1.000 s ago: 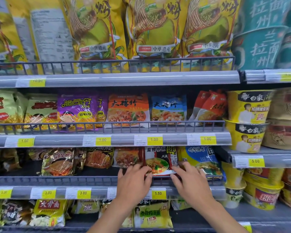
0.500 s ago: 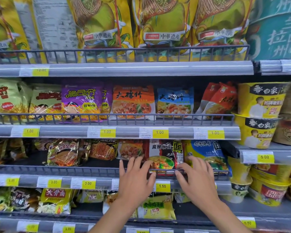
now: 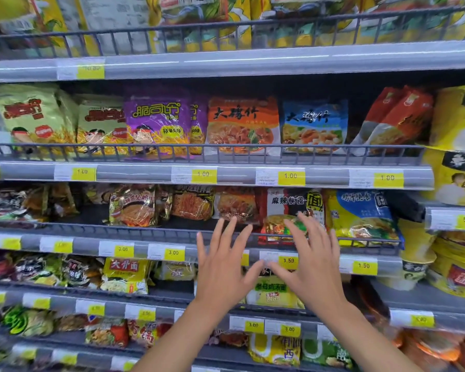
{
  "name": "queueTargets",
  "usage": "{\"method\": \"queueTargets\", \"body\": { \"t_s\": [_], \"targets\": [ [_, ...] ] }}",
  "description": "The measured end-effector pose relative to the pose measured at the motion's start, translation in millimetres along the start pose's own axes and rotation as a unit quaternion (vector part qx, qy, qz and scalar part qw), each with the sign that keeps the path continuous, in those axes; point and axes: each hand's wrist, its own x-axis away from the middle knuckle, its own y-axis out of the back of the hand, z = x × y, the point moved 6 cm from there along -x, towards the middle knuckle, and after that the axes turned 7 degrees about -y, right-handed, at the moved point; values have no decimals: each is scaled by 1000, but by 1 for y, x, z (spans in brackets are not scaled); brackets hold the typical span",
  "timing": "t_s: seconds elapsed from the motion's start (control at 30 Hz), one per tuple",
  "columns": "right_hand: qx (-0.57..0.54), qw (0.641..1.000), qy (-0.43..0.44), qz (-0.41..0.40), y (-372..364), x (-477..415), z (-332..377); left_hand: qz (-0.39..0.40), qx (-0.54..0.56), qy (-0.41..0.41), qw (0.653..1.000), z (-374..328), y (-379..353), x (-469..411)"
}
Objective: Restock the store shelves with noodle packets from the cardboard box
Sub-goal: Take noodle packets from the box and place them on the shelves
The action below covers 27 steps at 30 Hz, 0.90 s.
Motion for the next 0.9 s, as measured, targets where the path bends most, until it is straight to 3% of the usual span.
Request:
{"method": "queueTargets", "body": {
  "t_s": [0.47, 0.9],
  "targets": [
    [-20, 998, -18, 49, -52, 75, 125, 12, 57, -14, 998, 113, 11, 106],
    [10, 983, -61, 172, -145, 209, 188, 124, 105, 13, 987, 189, -60, 257]
  ]
}}
